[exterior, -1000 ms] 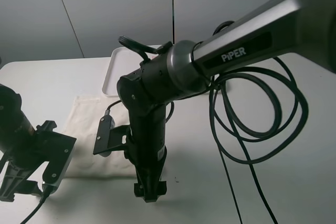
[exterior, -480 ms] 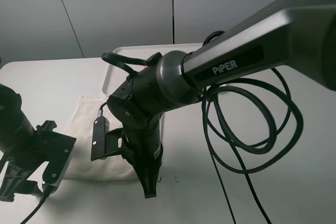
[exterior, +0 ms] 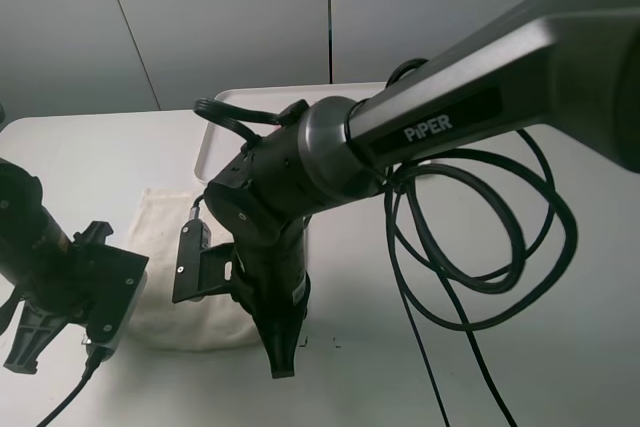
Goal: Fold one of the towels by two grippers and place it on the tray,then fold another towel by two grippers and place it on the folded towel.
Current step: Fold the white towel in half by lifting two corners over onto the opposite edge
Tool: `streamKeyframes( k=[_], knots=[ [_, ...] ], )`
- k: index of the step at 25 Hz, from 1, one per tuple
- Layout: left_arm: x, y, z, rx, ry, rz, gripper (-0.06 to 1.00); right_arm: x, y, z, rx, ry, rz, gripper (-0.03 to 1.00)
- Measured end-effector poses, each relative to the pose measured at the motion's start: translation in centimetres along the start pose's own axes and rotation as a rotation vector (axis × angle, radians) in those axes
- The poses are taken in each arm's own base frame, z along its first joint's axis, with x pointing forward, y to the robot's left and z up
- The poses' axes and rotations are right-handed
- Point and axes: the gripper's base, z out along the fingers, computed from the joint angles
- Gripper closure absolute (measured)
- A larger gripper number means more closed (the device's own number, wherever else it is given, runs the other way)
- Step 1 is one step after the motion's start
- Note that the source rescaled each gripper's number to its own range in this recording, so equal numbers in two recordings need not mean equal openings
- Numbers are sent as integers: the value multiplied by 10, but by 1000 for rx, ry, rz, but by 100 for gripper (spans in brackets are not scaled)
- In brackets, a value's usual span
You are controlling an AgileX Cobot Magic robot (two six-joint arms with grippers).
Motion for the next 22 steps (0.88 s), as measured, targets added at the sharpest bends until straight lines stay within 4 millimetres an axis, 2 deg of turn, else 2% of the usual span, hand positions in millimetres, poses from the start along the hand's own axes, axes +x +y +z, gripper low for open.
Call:
streamKeyframes(
  k=[5,8,16,22],
  knots=[
    [0,0,-4,-17,-6,-19,90,0,0,-2,0,-4,54,96],
    [1,0,-13,-42,-12,-29,90,0,1,-12,-4,-15,68,96],
    [3,-5,-47,-125,-50,-105,90,3,7,-60,-8,-75,99,96],
    [3,-8,-73,-211,-133,-304,90,6,10,-86,-11,-123,178,96]
  ],
)
